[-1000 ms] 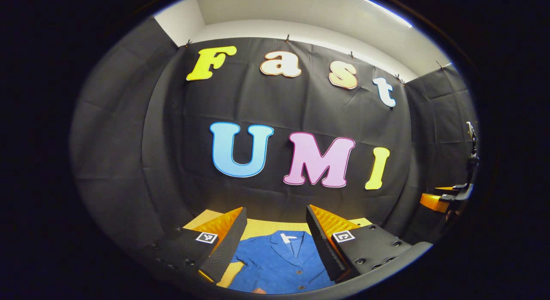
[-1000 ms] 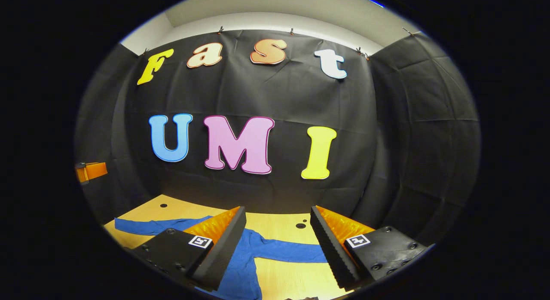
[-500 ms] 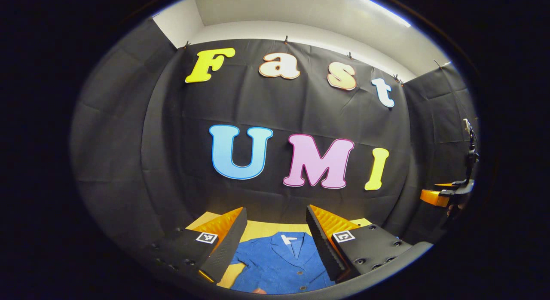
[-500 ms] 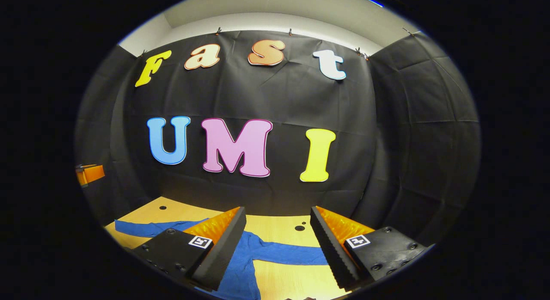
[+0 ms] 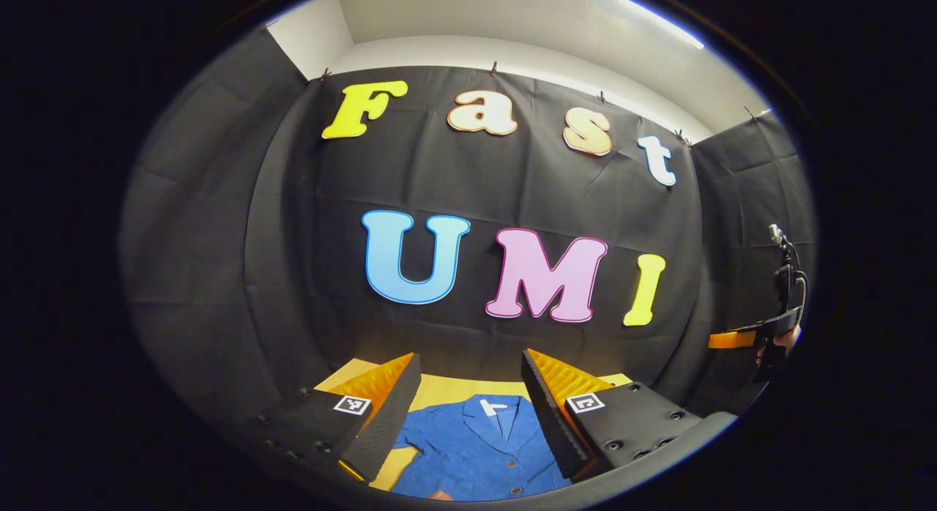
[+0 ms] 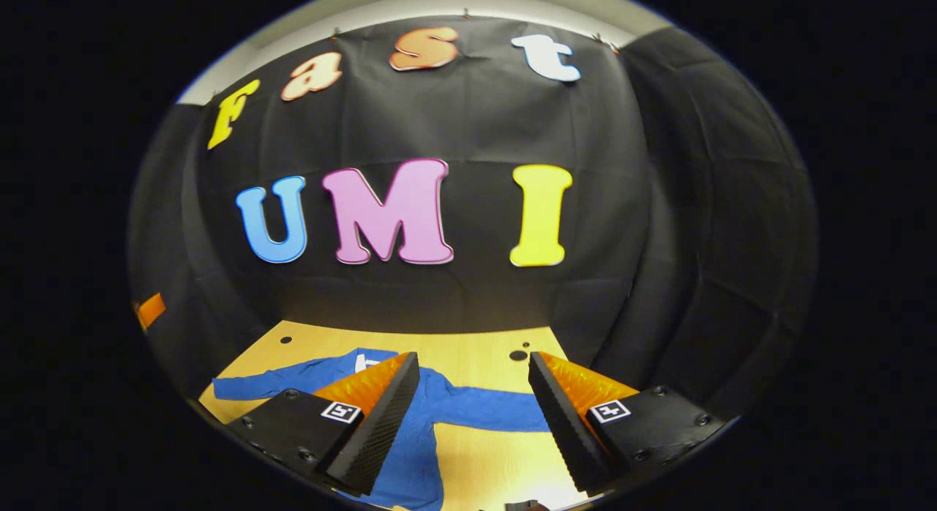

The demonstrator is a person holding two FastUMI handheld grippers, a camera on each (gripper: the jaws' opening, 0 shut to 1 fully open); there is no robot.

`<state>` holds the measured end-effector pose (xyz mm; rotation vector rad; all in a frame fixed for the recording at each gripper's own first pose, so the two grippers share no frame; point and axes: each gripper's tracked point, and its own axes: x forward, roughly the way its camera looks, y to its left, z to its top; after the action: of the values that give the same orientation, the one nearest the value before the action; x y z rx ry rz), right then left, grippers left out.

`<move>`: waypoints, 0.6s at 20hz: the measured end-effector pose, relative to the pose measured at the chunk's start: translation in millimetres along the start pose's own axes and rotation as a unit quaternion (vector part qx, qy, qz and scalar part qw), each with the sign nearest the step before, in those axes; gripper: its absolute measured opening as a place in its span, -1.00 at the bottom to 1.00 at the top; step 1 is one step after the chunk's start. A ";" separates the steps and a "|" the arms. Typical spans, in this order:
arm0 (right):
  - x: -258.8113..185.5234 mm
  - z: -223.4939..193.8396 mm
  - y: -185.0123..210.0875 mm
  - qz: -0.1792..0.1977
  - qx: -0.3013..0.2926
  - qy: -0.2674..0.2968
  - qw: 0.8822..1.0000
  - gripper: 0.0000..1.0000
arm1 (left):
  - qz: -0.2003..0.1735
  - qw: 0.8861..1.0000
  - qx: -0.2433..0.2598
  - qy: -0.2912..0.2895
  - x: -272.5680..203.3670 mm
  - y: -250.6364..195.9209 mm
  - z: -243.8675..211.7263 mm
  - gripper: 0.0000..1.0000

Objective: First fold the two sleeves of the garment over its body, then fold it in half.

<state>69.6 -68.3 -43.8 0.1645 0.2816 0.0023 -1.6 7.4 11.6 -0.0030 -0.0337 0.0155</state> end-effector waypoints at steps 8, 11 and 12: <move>76.1 -108.5 -120.4 -0.059 0.039 0.253 0.965 0.97 | 0.019 0.999 -0.017 0.032 21.6 -24.9 -17.4 0.59; 108.7 -162.1 -152.0 -0.074 0.064 0.350 0.932 0.98 | 0.017 0.999 -0.027 0.035 37.4 -40.6 -20.0 0.58; 118.9 -179.5 -161.5 -0.080 0.069 0.376 0.920 0.98 | 0.024 0.998 -0.023 0.044 43.0 -42.6 -25.4 0.58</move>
<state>130.8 -195.7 -272.9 0.2780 1.0678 -0.1199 42.9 -34.6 -12.3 -0.0507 0.0548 0.0619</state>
